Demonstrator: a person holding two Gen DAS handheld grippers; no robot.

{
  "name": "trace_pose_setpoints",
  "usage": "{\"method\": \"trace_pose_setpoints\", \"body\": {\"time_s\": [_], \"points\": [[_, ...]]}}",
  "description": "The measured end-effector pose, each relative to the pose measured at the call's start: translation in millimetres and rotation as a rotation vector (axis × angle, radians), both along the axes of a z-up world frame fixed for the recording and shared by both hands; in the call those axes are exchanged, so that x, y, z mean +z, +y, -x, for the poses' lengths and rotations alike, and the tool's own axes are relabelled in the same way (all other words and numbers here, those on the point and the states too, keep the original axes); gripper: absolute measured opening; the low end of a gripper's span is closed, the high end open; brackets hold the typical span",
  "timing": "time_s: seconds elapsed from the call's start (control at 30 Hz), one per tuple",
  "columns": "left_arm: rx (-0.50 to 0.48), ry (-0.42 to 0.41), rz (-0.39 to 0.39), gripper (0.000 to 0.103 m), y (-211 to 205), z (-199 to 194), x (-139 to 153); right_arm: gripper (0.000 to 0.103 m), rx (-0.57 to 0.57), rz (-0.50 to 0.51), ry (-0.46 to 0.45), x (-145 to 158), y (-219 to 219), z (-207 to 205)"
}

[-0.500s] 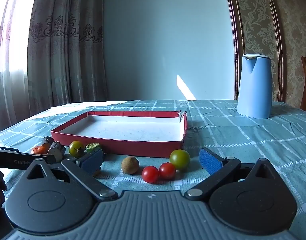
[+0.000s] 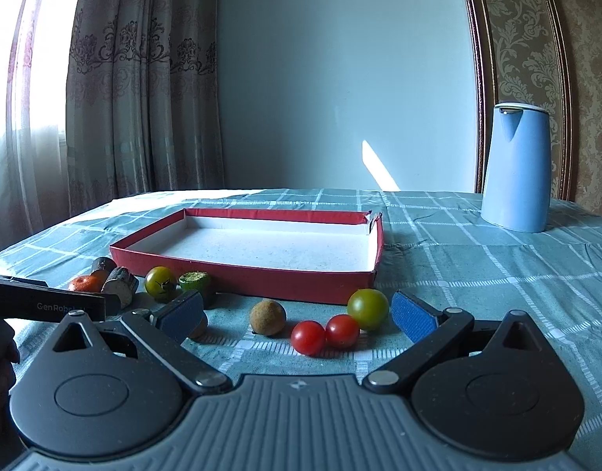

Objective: Organize fruits

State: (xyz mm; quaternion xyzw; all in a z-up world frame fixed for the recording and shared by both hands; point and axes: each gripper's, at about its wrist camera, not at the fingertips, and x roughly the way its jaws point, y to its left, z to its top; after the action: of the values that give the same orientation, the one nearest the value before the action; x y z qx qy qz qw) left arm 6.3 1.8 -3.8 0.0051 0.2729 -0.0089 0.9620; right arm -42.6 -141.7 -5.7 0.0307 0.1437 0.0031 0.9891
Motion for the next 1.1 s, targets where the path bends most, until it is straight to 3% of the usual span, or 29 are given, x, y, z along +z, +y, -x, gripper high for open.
{"method": "trace_pose_setpoints", "body": {"time_s": [0.47, 1.1], "points": [[0.013, 0.051, 0.009, 0.103, 0.8, -1.7, -0.9, 0.103, -0.005, -0.035, -0.018, -1.3, -5.4, 4.1], [0.030, 0.032, 0.046, 0.103, 4.5, -1.9, 1.4, 0.103, 0.023, -0.035, -0.030, -1.4, -4.6, 7.2]]}}
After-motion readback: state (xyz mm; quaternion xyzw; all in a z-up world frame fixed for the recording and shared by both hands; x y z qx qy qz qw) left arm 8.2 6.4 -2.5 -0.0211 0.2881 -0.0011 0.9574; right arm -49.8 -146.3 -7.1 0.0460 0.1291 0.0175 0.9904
